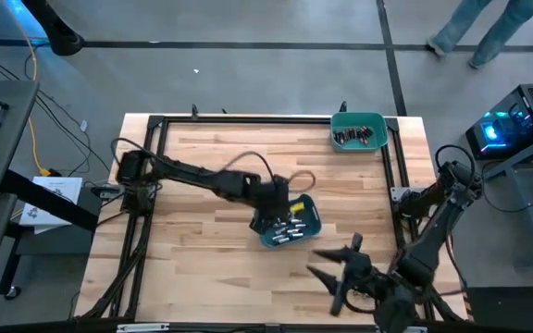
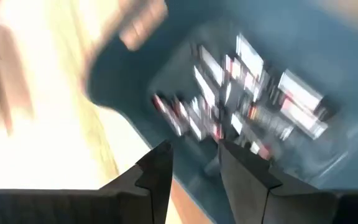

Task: Sort batteries
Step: Put the silver battery into the blue bin

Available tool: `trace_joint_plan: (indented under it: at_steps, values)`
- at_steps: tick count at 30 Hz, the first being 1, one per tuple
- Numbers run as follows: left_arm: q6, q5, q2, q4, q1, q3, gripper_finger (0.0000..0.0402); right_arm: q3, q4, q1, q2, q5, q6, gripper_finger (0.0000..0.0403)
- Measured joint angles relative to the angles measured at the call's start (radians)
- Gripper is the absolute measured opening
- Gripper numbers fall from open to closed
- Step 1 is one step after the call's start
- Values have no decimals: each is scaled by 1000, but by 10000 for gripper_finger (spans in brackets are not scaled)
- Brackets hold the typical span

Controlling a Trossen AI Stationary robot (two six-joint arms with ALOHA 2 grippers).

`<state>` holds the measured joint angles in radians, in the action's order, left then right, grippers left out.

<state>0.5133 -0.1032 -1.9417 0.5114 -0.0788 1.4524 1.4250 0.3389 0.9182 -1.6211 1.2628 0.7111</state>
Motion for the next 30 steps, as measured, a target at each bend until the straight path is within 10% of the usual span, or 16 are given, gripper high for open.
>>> trace_joint_plan:
  at_steps: [10,20,30]
  values:
    - [-136,341,243,-241,144,-149,104,0,513,25,-94,-682,974,176]
    - [-215,362,537,-656,225,-589,90,0,652,0,-246,-1135,551,176]
    - [-276,349,583,-818,257,-726,90,-2,812,-50,-324,-1158,245,174]
